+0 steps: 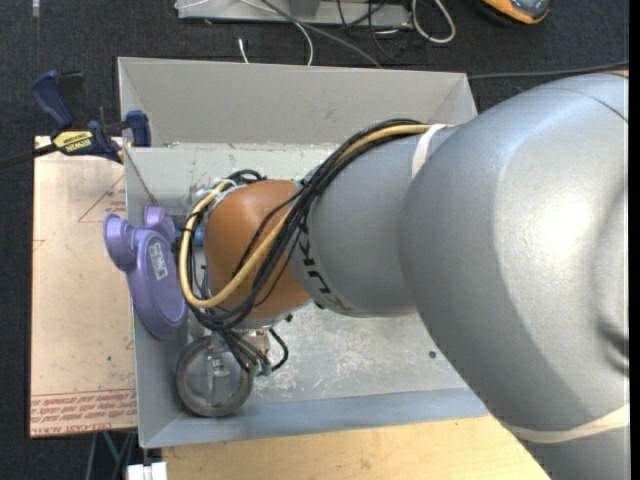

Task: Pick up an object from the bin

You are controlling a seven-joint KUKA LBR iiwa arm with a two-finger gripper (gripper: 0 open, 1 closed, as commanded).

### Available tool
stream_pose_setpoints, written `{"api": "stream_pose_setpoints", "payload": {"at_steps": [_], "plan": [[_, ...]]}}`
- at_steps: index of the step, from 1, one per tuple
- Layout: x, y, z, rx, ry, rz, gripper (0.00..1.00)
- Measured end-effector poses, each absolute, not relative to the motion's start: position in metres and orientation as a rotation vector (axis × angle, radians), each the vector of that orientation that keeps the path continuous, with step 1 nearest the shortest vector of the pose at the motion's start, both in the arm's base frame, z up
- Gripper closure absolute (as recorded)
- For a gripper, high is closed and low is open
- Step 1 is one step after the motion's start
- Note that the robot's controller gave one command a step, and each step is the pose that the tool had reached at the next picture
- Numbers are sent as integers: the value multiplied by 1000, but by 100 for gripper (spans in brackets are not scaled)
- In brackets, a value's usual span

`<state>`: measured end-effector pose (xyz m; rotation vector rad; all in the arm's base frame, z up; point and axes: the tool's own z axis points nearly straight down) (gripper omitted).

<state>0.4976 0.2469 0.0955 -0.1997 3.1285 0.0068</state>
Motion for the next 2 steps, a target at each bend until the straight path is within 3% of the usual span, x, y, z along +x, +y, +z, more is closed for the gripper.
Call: {"api": "stream_pose_setpoints", "payload": {"at_steps": [1, 2], "plan": [[525, 238, 85, -514, 3089, 8, 0], [540, 234, 79, -213, 3126, 9, 0]]}}
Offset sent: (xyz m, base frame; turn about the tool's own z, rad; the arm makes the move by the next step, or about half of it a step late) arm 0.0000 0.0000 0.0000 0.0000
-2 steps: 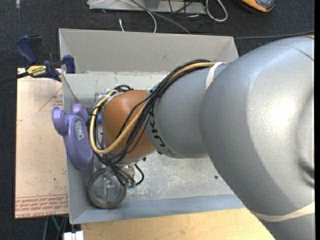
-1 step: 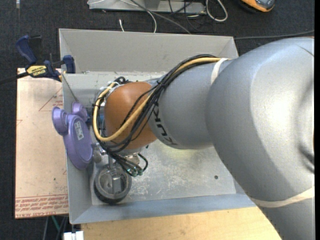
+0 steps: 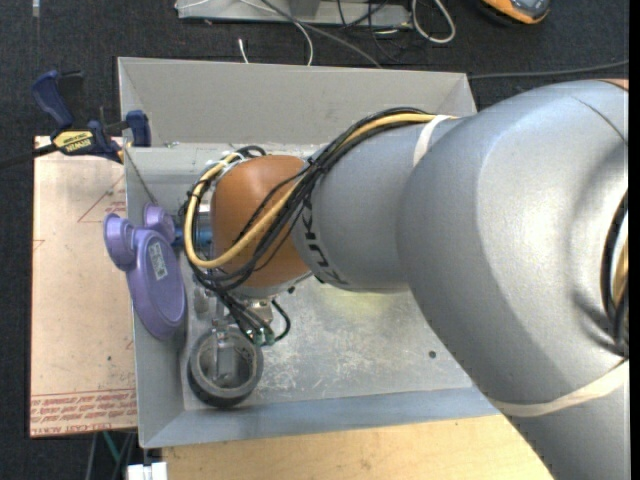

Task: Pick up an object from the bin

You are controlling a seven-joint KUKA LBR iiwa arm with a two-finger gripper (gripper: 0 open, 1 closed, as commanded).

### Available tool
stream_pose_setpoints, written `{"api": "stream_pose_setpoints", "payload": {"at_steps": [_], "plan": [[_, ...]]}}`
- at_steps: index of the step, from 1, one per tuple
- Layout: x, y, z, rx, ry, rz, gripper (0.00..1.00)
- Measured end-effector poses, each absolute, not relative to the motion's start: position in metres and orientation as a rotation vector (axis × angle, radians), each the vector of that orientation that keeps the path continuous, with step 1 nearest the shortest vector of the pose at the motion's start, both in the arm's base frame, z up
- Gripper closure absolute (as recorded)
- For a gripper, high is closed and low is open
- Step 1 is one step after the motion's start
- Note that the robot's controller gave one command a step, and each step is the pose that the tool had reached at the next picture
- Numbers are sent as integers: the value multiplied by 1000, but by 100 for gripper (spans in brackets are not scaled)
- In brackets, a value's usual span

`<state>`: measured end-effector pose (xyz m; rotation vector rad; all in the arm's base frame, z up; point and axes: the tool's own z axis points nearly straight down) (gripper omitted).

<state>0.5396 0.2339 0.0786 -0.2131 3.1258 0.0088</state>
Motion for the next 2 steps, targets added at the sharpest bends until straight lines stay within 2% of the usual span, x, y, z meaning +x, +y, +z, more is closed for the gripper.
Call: {"api": "stream_pose_setpoints", "payload": {"at_steps": [1, 2], "plan": [[539, 234, 79, -213, 3125, 10, 0], [506, 192, 72, -195, 3113, 16, 0]]}}
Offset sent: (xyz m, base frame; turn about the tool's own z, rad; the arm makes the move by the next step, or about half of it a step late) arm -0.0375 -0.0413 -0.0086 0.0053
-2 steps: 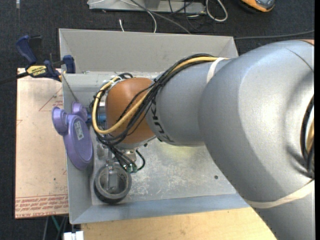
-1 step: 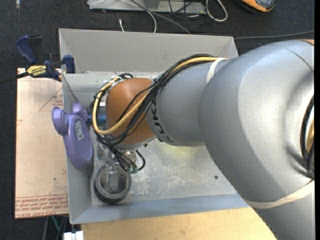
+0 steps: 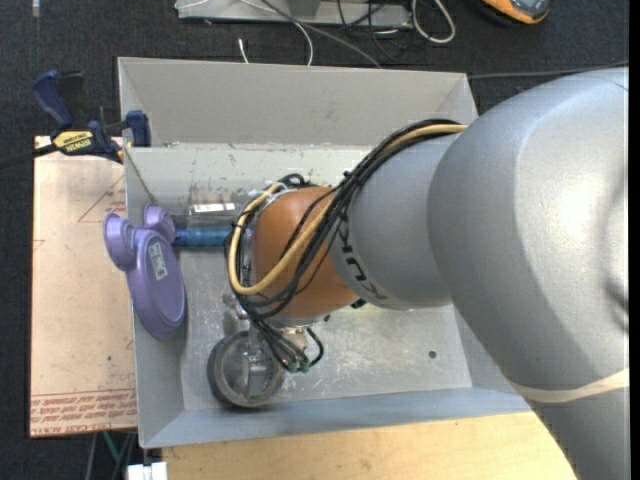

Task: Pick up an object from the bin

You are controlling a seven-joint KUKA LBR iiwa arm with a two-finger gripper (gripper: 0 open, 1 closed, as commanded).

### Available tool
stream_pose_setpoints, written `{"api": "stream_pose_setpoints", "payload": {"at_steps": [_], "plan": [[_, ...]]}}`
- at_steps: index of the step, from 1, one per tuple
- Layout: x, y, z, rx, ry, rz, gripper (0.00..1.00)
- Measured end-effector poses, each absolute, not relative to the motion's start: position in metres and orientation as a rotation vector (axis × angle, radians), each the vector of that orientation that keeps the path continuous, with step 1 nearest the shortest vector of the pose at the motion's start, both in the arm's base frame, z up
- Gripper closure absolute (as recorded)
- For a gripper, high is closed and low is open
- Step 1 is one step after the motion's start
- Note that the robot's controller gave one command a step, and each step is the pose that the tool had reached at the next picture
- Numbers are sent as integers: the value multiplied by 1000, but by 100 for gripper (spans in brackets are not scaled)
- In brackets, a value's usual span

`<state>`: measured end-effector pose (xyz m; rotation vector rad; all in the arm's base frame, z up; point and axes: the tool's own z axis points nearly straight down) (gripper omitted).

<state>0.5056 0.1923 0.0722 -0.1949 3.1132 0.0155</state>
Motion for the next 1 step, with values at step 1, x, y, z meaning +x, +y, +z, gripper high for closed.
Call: {"api": "stream_pose_setpoints", "payload": {"at_steps": [1], "plan": [[492, 236, 82, -672, 3034, 19, 100]]}}
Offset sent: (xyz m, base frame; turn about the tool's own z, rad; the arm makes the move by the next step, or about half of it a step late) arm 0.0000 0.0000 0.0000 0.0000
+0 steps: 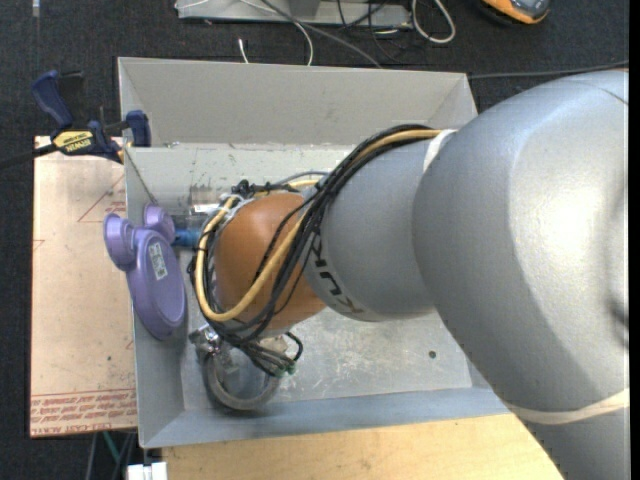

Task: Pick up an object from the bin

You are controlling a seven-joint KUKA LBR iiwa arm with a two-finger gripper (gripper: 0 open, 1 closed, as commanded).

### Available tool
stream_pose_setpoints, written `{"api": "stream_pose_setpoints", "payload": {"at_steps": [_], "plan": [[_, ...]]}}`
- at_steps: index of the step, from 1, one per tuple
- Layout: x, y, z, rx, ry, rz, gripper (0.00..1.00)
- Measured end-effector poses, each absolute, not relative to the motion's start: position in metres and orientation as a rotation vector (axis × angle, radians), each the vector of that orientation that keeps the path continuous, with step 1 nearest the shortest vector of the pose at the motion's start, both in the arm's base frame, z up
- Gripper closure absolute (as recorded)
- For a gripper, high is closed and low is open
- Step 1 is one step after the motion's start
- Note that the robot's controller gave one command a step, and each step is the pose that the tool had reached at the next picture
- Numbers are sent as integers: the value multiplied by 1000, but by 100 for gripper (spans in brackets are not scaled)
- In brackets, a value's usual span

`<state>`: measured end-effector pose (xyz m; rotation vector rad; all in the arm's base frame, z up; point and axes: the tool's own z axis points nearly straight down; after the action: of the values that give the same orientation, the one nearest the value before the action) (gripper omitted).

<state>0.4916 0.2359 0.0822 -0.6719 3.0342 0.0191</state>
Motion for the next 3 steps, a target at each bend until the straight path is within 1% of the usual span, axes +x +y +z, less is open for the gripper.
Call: {"api": "stream_pose_setpoints", "payload": {"at_steps": [1, 2, 3], "plan": [[492, 236, 82, -672, 3034, 19, 100], [484, 246, 96, -838, 2987, 18, 100], [491, 226, 119, -673, 3031, 20, 100]]}}
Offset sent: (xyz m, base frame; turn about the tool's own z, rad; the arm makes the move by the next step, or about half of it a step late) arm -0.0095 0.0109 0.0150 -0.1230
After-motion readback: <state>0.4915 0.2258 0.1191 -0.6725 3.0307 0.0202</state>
